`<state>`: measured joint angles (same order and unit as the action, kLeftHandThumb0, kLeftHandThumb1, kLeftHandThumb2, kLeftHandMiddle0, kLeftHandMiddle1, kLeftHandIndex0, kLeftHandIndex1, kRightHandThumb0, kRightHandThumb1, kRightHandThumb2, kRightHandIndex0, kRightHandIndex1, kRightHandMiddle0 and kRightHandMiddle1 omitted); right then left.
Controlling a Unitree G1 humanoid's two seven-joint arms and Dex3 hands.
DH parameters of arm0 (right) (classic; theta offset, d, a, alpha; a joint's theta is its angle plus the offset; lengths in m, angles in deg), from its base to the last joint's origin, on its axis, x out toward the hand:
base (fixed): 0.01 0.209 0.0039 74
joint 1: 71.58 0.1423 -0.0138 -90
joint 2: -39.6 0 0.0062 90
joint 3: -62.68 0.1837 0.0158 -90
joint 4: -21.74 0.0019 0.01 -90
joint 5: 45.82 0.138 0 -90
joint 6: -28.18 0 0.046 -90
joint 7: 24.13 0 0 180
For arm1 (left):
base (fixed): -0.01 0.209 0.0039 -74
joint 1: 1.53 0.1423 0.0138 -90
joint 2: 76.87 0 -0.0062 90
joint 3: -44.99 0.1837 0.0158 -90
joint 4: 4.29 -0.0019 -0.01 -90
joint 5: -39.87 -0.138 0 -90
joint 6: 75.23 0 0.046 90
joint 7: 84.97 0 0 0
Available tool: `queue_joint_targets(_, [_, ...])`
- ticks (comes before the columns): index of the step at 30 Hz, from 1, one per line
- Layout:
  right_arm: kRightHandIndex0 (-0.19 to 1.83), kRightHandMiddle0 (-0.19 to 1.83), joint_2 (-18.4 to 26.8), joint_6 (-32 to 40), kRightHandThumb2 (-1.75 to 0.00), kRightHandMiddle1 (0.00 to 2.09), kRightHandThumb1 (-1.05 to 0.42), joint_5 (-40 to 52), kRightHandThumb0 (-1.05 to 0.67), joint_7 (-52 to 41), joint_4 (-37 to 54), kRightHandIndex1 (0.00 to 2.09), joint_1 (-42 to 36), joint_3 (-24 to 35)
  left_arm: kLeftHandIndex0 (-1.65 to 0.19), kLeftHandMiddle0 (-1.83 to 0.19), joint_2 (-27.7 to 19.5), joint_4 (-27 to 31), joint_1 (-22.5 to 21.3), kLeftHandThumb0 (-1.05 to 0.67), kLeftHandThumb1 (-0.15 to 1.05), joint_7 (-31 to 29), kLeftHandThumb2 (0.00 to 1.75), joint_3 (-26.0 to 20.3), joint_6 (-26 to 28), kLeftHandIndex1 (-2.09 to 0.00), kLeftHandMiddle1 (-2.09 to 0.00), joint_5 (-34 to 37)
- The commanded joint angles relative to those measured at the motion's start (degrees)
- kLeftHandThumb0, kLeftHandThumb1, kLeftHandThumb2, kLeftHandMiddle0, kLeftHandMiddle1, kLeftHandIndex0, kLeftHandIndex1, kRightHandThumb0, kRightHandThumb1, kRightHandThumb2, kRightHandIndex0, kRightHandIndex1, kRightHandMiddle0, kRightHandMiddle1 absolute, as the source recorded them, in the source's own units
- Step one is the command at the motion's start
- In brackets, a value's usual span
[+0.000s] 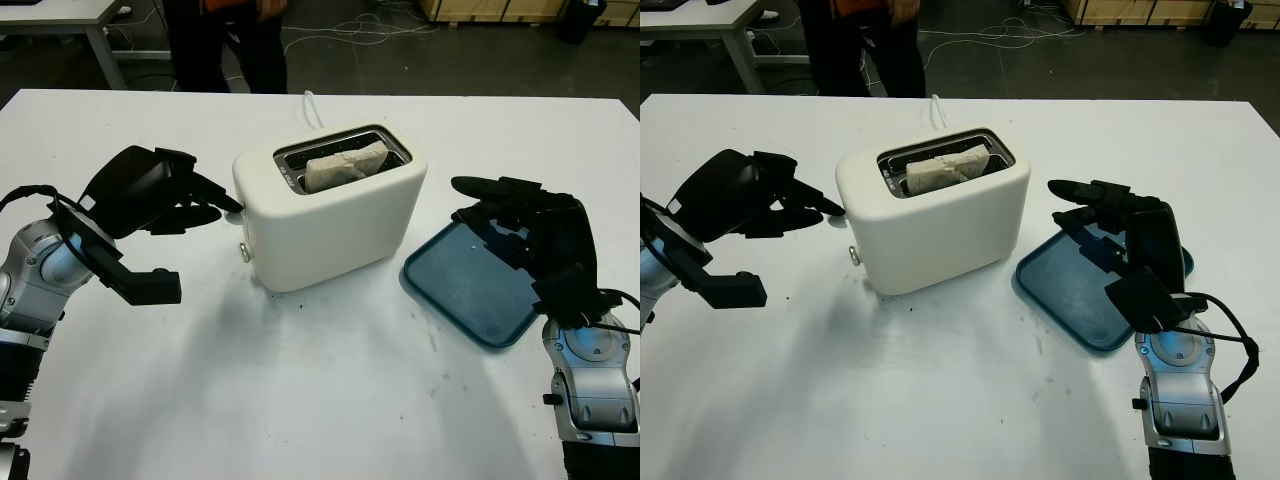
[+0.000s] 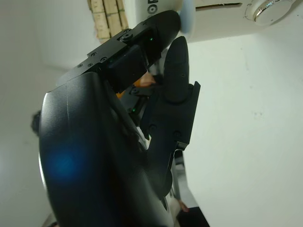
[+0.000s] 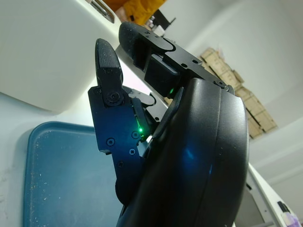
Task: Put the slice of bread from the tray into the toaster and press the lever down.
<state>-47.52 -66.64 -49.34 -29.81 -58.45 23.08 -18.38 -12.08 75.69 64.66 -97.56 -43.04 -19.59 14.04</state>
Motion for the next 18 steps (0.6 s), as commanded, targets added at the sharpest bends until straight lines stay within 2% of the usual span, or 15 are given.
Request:
queue_joint_targets(1, [0.90, 1.03, -0.5, -0.5, -0.12, 0.00, -0.92, 0.5, -0.41, 0.1, -0.2, 0.68, 0.7, 0.2, -1.10, -0.74, 0.0, 0.3, -0.5, -0.26, 0.92, -1.1, 0.19, 1.3, 0.1, -0.04, -1.49, -0.2])
queue_joint_targets(7, [0.89, 1.04, -0.5, -0.3, -0.12, 0.00, -0.92, 0.5, -0.44, 0.2, -0.4, 0.68, 0.8, 0.3, -1.11, -0.74, 0.0, 0.1, -0.7, -0.27, 0.92, -1.5, 0.19, 2.0, -0.5, -0.04, -1.49, -0.4])
queue_joint_targets(10, [0.89, 1.04, -0.7, -1.0, -0.12, 0.00, -0.92, 0.7, -0.43, 0.3, -0.9, 0.68, 0.8, 0.3, -1.10, -0.76, 1.2, -2.2, -0.5, -0.26, 0.92, -1.5, 0.20, 3.4, -1.4, -0.04, -1.38, 0.0])
queue_joint_targets(12, [0.89, 1.03, -0.9, -1.2, -0.12, 0.00, -0.92, 0.8, -0.42, 0.3, -1.2, 0.68, 0.7, 0.3, -1.11, -0.76, 2.9, -8.5, -0.3, -0.24, 0.92, 1.2, 0.17, 6.7, -4.7, -0.04, -1.40, -3.2])
queue_joint_targets(14, [0.89, 1.03, -1.0, -0.7, -0.12, 0.00, -0.92, 1.0, -0.42, 0.3, -1.0, 0.68, 0.6, 0.4, -1.13, -0.77, 4.1, -15.4, -0.1, -0.21, 0.89, 5.6, 0.09, 11.4, -7.0, -0.06, -1.41, -9.4])
queue_joint_targets(16, [0.90, 1.03, -1.1, -0.3, -0.12, 0.00, -0.92, 0.9, -0.42, 0.2, -0.7, 0.69, 0.4, 0.5, -1.15, -0.81, 5.5, -22.1, -0.5, -0.20, 0.88, 9.7, 0.04, 16.2, -8.8, -0.06, -1.32, -14.3])
queue_joint_targets(18, [0.90, 1.04, -1.1, 0.0, -0.11, 0.00, -0.92, 0.8, -0.41, 0.3, -0.3, 0.70, 0.3, 0.6, -1.16, -0.80, 7.0, -27.2, -0.9, -0.25, 0.89, 11.7, 0.03, 19.5, -9.8, -0.07, -1.27, -15.8])
